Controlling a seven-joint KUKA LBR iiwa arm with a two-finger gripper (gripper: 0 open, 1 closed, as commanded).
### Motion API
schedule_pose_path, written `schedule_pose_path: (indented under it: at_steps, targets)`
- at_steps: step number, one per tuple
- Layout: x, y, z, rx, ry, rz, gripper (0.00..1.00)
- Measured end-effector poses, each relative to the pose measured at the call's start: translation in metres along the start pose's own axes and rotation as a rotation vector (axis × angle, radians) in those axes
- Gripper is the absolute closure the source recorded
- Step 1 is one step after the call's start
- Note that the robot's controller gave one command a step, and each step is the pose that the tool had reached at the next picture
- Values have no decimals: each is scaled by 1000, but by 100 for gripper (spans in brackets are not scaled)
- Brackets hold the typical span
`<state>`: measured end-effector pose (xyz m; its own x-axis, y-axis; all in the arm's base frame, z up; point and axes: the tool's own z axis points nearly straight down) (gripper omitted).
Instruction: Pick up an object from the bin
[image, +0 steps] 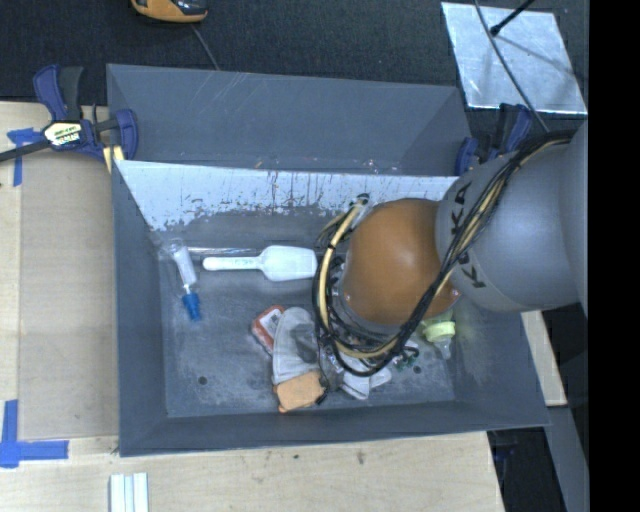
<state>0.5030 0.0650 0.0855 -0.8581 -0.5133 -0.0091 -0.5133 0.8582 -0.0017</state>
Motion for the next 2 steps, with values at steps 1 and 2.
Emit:
schedule_pose_path:
  at_steps: [1,2]
  targets:
    - [0,0,0,0,0,1,100]
    - [-13,-24,-180,3,-1,-33,100]
